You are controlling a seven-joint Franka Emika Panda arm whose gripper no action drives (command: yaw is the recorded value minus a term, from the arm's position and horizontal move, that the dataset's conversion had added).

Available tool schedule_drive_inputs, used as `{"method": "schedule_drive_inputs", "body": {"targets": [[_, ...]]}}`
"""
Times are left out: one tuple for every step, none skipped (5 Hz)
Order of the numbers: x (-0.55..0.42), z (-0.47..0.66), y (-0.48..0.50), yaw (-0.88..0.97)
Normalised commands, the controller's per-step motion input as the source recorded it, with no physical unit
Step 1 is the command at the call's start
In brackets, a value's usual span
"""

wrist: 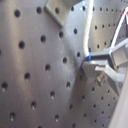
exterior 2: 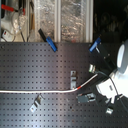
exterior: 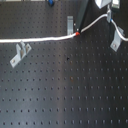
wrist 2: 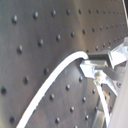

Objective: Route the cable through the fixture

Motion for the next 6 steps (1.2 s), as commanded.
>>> {"method": "schedule_drive_inputs", "body": {"targets": [[-0.213,0.01,-0.111,0.00],[-0.607,0.02,-0.353,0.00],[0.000,0.00,0.000,0.00],[-0.064,0.00,0.072,0.09],[-0.225,-0.05,0.326,0.25],[-0.038,0.00,-0.019,0.00]]}}
